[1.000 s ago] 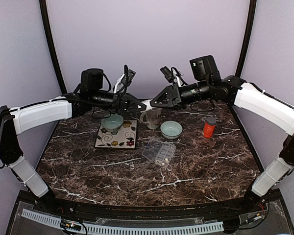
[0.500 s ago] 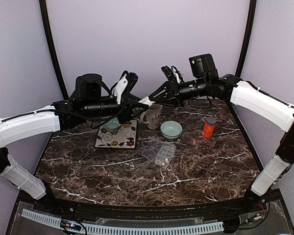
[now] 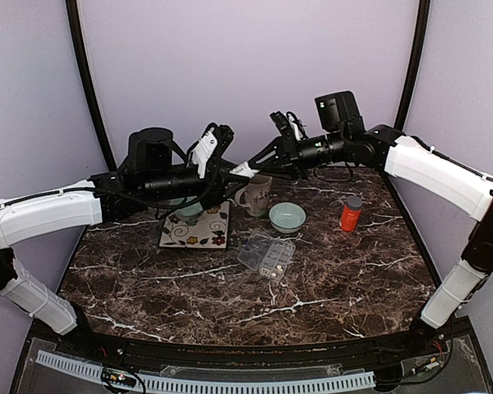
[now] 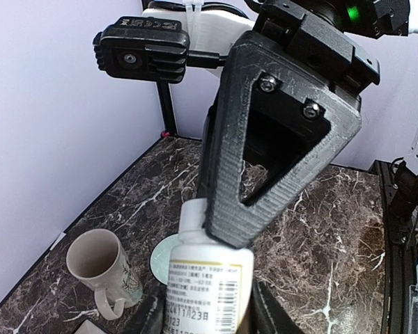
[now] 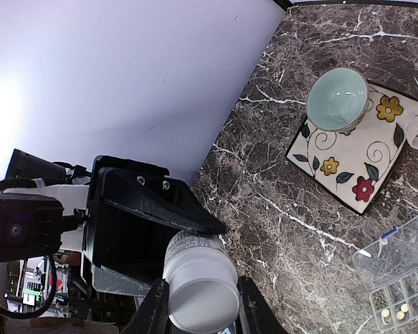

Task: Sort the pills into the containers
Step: Pass from the left arm to the right, then place the pill bottle at the center of the board.

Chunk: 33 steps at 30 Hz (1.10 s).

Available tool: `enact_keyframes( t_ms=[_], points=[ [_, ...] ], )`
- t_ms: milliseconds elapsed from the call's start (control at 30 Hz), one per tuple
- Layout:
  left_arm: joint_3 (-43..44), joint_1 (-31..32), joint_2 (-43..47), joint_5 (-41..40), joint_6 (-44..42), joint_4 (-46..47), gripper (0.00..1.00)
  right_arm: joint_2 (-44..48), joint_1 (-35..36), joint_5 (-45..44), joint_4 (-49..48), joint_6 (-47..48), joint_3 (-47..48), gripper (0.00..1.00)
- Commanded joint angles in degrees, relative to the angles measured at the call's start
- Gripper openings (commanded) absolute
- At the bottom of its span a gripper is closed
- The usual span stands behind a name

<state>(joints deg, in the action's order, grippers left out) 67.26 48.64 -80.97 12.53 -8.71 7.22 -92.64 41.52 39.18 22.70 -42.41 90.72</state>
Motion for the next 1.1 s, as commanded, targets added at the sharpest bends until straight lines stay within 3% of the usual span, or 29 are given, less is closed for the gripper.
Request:
enact_keyframes(
  t_ms=[0, 200, 433, 700, 1067],
  points=[
    [-0.5, 1.4, 2.2, -1.0, -1.4, 5.8, 0.47, -0.2, 2.0, -1.7, 2.6, -0.6, 0.9, 0.0],
    [-1.1, 1.4, 3.1, -1.4, -0.6, 5.3, 0.62, -0.1, 2.0, -3.6, 4.6, 1.1, 1.9, 0.0],
    [-4.0, 1.4, 5.8, -3.8, -0.2, 5.1, 0.65, 0.3, 1.8, -8.3, 7.7, 3.9, 3.4, 0.0],
    [-10.2, 1.4, 10.0, -9.1, 3.6, 5.9, 0.67, 0.7, 1.5, -29.4, 20.7, 13.4, 4.3, 0.0],
    [-15.5, 1.4, 12.2, -10.9, 9.8, 7.5, 0.67, 4.8, -2.1, -48.1, 22.0, 14.5, -10.0, 0.0]
  ],
)
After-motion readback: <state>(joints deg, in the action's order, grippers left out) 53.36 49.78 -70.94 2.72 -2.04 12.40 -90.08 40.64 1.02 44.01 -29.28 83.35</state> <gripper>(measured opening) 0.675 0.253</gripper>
